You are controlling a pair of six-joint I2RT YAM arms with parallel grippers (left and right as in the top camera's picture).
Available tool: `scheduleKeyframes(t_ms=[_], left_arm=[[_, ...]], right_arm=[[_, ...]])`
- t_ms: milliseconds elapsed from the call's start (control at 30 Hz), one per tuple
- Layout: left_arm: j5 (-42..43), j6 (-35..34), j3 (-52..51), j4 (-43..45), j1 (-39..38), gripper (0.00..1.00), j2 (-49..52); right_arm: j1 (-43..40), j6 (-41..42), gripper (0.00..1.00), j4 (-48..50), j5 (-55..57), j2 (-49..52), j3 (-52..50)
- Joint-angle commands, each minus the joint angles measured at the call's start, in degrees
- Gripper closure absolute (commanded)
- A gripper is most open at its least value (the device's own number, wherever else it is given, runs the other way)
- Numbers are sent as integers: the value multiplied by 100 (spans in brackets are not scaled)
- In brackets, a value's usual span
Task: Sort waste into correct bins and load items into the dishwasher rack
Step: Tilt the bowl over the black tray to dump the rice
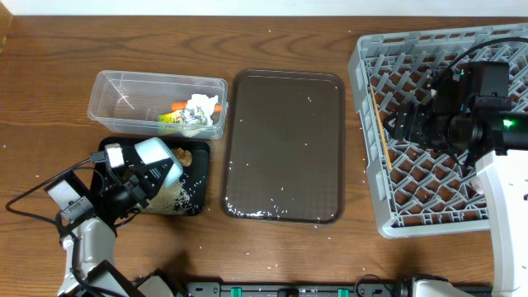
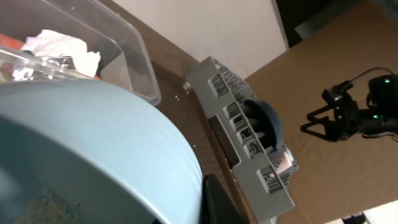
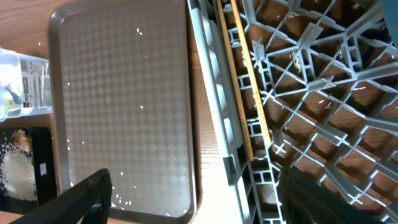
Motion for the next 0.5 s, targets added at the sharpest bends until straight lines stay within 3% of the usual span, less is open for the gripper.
scheduleKeyframes(t_ms=[0, 400, 467], left_arm=[[275, -273, -44, 122, -20, 94, -20], [278, -507, -42, 323, -155, 94, -22], [-280, -197, -48, 284, -149, 94, -15]], right_arm=[[-57, -24, 21, 9, 13, -2, 63], [-57, -24, 22, -85, 13, -4, 63], [-57, -24, 22, -118, 13, -4, 63]])
